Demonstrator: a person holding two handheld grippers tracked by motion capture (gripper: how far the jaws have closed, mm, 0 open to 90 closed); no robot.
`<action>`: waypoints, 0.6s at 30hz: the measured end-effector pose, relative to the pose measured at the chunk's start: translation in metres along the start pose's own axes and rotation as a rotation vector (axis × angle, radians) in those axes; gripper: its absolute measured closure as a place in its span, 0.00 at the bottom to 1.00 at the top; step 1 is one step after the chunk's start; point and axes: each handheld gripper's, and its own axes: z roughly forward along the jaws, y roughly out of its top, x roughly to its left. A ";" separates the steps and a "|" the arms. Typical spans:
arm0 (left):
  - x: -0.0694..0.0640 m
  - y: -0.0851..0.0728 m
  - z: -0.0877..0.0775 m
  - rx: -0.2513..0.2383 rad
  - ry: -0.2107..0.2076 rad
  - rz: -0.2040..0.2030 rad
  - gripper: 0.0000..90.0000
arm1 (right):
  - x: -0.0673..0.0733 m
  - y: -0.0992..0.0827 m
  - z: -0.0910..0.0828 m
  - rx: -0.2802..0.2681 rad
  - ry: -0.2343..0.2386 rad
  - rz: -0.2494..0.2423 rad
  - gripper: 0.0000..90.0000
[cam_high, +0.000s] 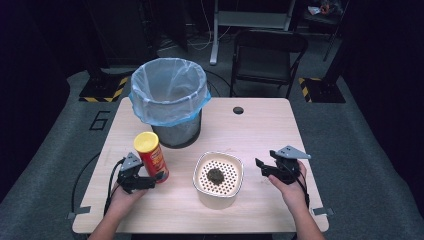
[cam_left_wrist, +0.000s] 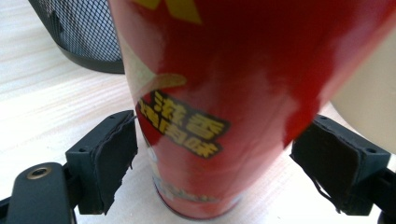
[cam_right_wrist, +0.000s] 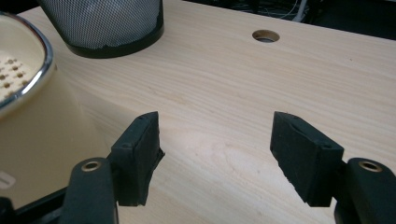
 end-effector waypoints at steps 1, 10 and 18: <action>0.001 0.000 0.001 0.004 -0.005 0.000 0.16 | 0.000 -0.001 -0.001 -0.001 -0.003 0.005 0.36; -0.001 0.001 0.002 0.016 0.014 0.052 0.26 | -0.013 -0.019 -0.003 0.016 -0.047 0.060 0.36; -0.008 0.009 -0.010 0.000 -0.001 0.078 0.26 | -0.019 -0.029 -0.001 0.043 -0.079 0.066 0.36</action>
